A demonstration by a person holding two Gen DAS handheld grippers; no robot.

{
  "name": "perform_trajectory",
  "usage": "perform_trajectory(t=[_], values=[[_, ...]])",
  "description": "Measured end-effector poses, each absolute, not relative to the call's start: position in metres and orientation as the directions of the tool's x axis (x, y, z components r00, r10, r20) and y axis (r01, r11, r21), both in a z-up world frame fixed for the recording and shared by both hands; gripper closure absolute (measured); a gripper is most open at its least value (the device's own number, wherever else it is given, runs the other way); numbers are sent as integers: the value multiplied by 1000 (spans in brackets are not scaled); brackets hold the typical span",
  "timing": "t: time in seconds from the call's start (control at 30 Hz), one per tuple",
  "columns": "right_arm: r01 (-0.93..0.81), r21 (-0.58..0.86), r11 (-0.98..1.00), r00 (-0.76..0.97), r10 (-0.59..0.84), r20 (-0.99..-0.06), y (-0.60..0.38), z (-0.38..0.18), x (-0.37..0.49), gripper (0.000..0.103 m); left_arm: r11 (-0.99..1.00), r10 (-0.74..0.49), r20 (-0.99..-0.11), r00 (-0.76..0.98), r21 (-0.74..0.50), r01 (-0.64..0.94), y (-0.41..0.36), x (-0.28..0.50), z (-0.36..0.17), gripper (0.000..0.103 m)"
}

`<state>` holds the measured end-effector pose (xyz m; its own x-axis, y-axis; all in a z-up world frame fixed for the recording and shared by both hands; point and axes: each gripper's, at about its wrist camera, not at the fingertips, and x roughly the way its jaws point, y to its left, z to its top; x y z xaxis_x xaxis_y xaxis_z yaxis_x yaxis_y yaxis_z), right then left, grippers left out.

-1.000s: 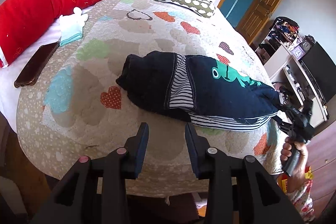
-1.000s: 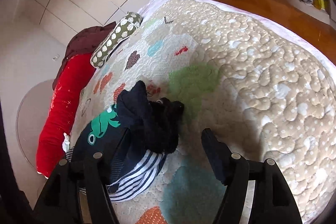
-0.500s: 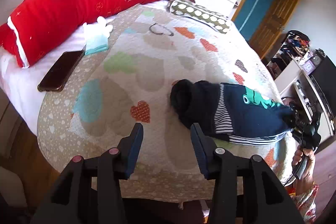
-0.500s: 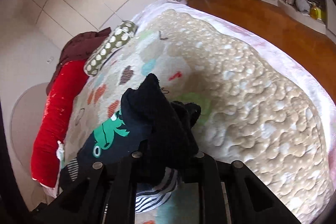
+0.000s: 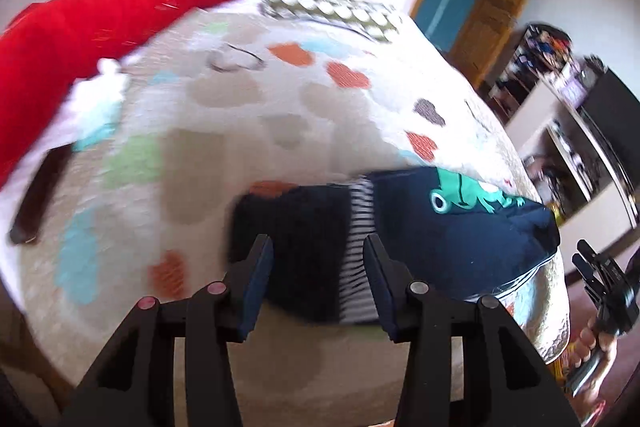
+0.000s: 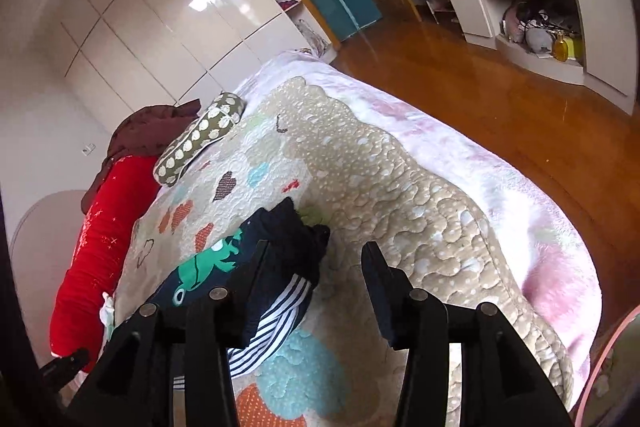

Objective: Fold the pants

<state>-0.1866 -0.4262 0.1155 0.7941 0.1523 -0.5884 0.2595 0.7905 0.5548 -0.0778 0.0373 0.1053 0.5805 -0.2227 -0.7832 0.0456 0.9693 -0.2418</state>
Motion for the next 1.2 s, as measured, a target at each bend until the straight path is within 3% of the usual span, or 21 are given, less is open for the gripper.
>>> perform_trajectory(t=[0.13,0.23,0.3,0.33,0.37,0.43,0.57,0.7,0.83,0.93,1.03,1.07,1.17,1.2], values=[[168,555,815,771,242,-589,-395,111,-181,52,986,-138,-830,541,-164,-1,18,-41,69,57],[130,514,848,728,271,-630,-365,99,-166,52,1000,24,-819,573,25,-6,17,-26,51,57],[109,485,867,705,277,-653,-347,92,-160,52,984,159,-790,593,177,-28,23,-22,42,53],[99,477,873,698,281,-659,-340,92,-158,52,980,183,-787,590,196,-43,32,-21,37,49],[87,474,876,693,289,-661,-334,92,-156,52,986,157,-800,580,162,-43,42,-20,34,43],[59,490,870,689,320,-651,-322,96,-149,52,997,75,-822,565,52,-57,63,-25,31,41],[-12,495,869,671,374,-640,-289,102,-126,52,998,36,-828,559,-3,-69,73,-29,25,37],[-96,529,843,598,474,-647,-250,92,-100,51,987,-17,-835,550,-101,-123,85,-23,14,24],[-34,515,857,568,440,-696,-255,60,-86,51,992,4,-817,576,-70,-107,80,-29,14,23],[2,547,837,602,436,-669,-289,54,-95,53,991,7,-817,576,-71,-112,81,-28,14,21],[111,482,869,661,297,-689,-332,58,-111,53,988,11,-816,579,-79,-130,83,-27,12,16],[146,473,869,669,265,-694,-346,57,-115,58,988,13,-813,583,-79,-131,84,-27,11,15],[207,619,757,693,333,-639,-390,47,-132,61,989,20,-803,596,-72,-131,83,-30,10,14],[239,608,757,705,296,-645,-396,48,-139,54,989,23,-803,596,-70,-132,83,-30,11,14]])
